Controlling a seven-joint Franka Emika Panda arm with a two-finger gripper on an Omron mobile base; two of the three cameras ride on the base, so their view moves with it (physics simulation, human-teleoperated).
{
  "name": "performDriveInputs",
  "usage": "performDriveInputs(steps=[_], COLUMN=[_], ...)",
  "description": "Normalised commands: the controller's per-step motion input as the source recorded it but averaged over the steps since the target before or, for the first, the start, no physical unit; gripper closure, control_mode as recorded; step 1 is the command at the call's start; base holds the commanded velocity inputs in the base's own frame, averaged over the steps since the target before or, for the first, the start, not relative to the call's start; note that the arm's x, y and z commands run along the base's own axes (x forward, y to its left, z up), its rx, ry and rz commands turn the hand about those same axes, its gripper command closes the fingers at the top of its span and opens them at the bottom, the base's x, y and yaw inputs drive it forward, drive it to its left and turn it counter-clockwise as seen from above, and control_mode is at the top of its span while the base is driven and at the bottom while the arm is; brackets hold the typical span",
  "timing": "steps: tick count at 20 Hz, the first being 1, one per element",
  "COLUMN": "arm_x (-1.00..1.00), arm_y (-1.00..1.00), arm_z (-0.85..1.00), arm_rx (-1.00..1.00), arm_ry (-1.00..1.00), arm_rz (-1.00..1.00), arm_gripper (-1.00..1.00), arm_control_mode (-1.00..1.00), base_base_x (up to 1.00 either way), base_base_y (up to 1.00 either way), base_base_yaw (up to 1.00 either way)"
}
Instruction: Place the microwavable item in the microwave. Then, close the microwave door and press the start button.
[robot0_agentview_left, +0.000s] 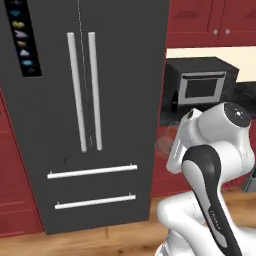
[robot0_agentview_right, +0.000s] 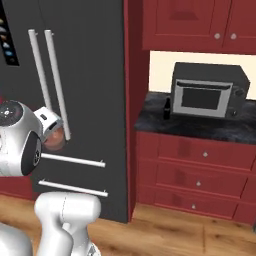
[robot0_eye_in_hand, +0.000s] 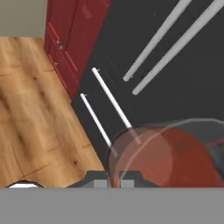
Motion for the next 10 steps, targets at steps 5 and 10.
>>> performDriveInputs(steps=[5,10], arm_x=[0.00,0.00], arm_y=[0.00,0.00], arm_z=[0.00,0.00], arm_rx=[0.00,0.00], arm_ry=[0.00,0.00], arm_rz=[0.00,0.00], arm_gripper=[1.00,1.00], arm_control_mode=[1.00,1.00], base_base_x=[0.00,0.15], base_base_y=[0.98,1.00], base_base_yaw=[0.04,0.06])
